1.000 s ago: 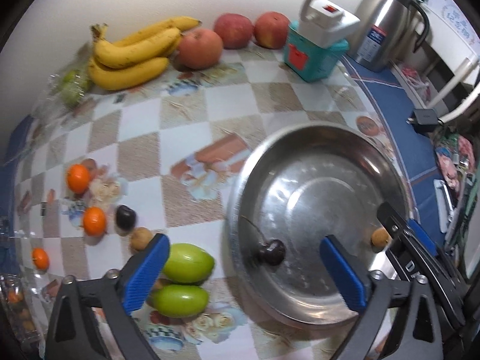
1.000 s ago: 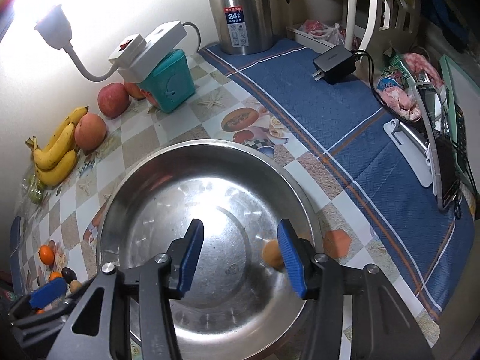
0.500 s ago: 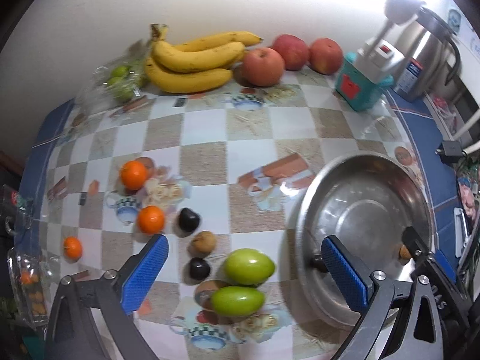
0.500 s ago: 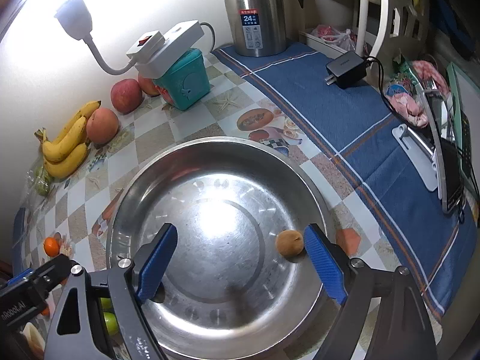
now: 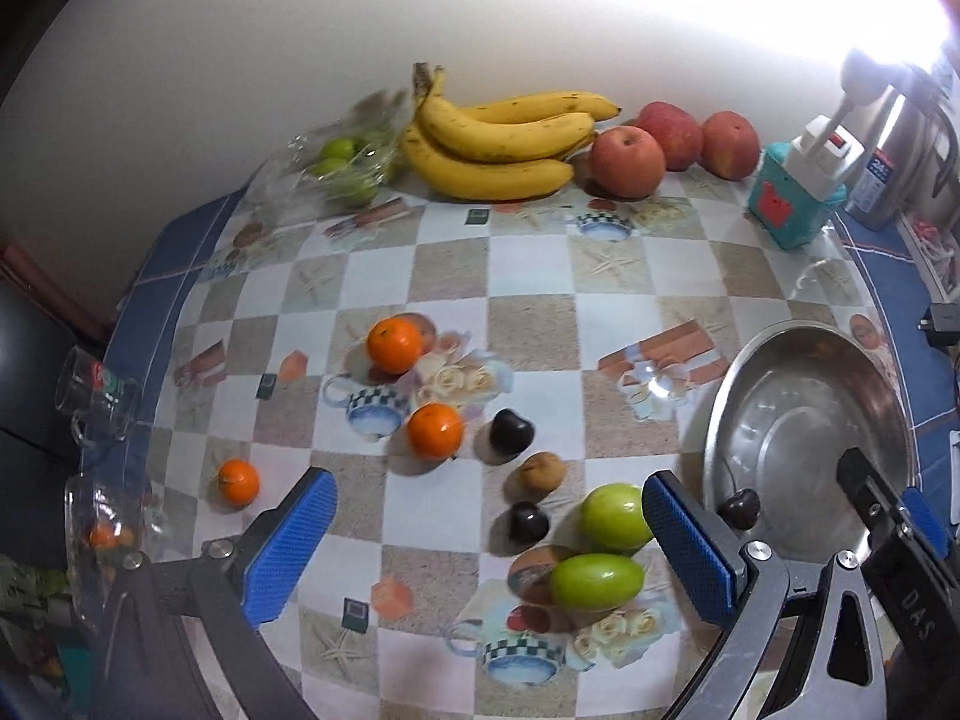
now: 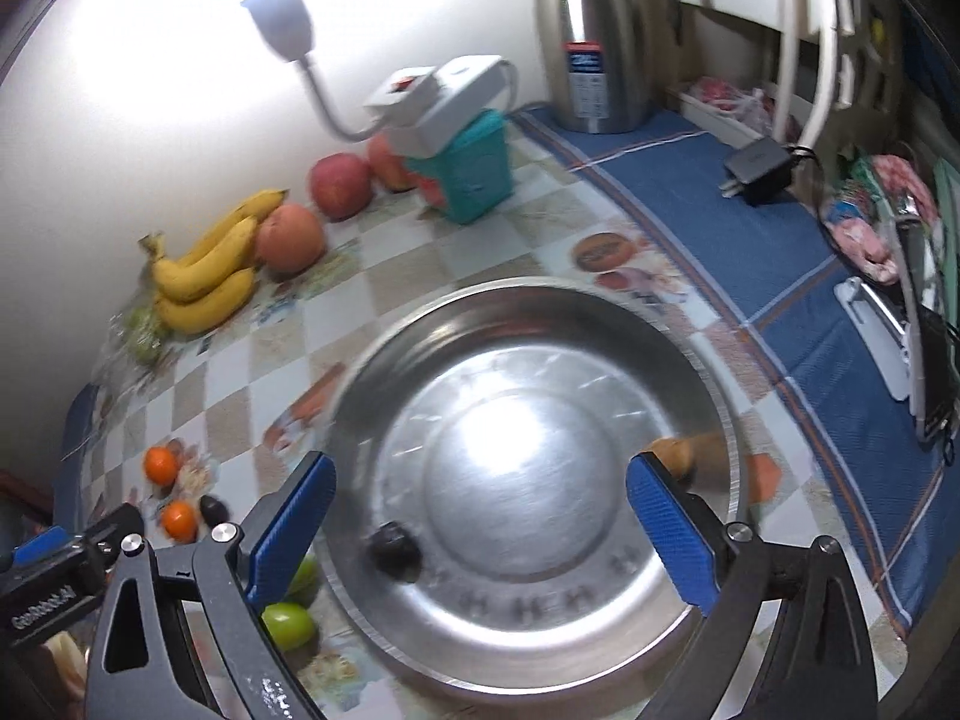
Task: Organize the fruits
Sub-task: 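Withdraw both grippers from the basin back toward the fruit, then grasp the green mango with the right gripper and lift it, then grasp the dark plum with the left gripper while the right gripper carries the mango, then move the mango and plum over the basin with both grippers, then lower the mango into the basin and open the right gripper while the left gripper releases the plum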
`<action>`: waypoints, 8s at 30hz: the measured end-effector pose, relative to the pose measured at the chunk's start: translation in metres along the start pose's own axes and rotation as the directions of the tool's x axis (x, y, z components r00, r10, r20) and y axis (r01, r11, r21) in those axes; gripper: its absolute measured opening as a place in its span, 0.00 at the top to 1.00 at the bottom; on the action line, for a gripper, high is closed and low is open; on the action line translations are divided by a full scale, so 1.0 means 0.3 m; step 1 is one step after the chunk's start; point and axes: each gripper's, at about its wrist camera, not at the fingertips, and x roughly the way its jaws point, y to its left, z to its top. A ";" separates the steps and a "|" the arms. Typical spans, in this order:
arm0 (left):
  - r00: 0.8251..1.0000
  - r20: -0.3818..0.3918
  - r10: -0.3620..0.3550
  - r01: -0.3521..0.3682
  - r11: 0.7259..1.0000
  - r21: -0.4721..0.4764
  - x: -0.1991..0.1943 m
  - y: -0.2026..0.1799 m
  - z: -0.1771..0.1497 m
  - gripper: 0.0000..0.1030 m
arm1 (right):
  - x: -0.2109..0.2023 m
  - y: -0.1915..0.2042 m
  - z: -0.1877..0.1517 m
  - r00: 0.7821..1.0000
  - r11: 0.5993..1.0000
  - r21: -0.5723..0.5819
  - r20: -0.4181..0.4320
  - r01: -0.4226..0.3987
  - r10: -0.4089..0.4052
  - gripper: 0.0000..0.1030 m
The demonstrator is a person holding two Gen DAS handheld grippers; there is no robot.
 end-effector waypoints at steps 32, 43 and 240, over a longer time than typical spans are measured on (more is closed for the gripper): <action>0.978 -0.207 -0.017 -0.010 0.991 -0.131 0.230 0.224 -0.063 0.03 | 0.160 0.406 -0.167 0.976 0.935 -0.345 -0.216 -0.080 0.004 0.23; 0.969 -0.243 -0.037 0.007 0.992 -0.123 0.277 0.205 -0.061 0.03 | 0.214 0.415 -0.188 0.971 0.932 -0.359 -0.234 -0.047 -0.041 0.24; 0.903 -0.287 -0.320 0.394 0.882 0.258 0.176 -0.525 -0.189 0.74 | 0.224 -0.129 0.006 0.971 0.995 -0.022 -0.217 0.096 -0.099 0.46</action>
